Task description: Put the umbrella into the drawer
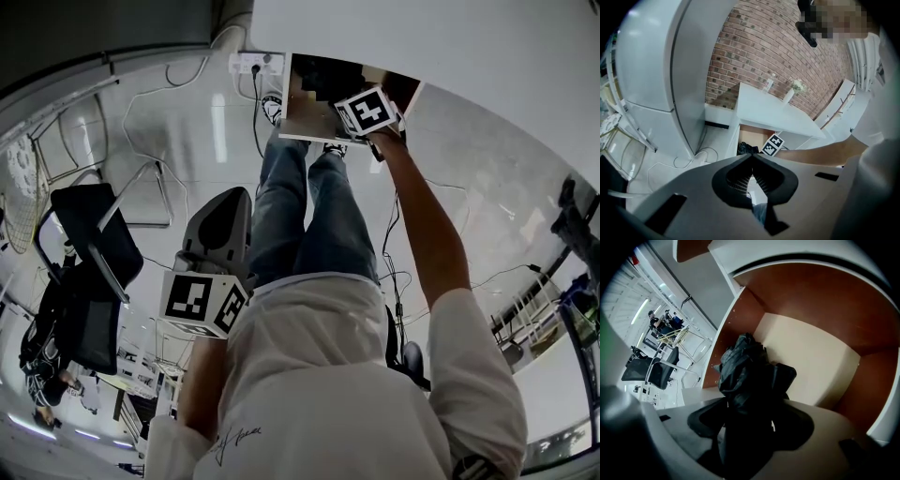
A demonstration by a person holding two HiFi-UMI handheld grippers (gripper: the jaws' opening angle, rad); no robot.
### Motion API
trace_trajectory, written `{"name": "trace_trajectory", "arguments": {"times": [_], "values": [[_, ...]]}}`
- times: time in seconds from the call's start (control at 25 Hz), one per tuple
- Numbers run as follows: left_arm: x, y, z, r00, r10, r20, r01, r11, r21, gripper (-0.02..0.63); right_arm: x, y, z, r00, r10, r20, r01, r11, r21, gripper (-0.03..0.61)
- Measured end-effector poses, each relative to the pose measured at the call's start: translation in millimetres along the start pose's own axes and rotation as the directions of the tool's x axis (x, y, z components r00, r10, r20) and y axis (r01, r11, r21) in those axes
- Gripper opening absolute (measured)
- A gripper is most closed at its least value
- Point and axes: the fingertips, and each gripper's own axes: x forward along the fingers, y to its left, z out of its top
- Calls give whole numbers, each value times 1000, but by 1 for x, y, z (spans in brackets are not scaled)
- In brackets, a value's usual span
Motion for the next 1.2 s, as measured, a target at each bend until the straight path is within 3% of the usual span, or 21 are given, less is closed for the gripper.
{"name": "trace_trajectory", "arguments": {"times": [0.44,1.2], "values": [[6,9,4,1000,8,2,-8,1000,-25,17,12,-10,-10,996,-69,-60,64,994,-94,271],[6,-9,7,1000,-1,26,1,1000,-24,18,-5,-13,-17,998,-66,-18,65,997,-41,158]]}}
